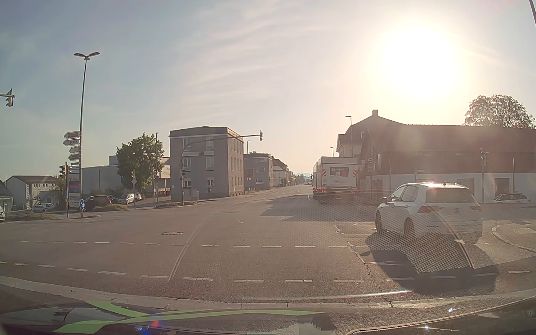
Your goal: Follow the waypoints while adhering to traffic rules and regulations
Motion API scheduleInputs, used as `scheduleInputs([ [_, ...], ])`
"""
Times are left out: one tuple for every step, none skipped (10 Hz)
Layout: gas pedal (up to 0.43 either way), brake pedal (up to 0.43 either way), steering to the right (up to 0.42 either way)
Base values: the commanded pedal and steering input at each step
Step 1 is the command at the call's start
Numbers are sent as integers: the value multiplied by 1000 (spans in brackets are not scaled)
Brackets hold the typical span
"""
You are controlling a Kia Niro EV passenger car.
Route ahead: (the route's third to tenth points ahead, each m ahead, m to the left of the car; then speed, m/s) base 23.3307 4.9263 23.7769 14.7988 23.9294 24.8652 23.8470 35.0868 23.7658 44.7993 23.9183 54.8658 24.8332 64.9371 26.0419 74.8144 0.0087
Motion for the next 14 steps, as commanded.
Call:
scheduleInputs([
  [0, 244, 0],
  [0, 244, 1],
  [0, 238, 0],
  [0, 238, -1],
  [0, 238, 0],
  [0, 238, -1],
  [0, 238, -1],
  [0, 238, -1],
  [0, 238, -1],
  [0, 238, 0],
  [0, 238, -1],
  [0, 238, 0],
  [0, 238, -1],
  [0, 238, -1],
])
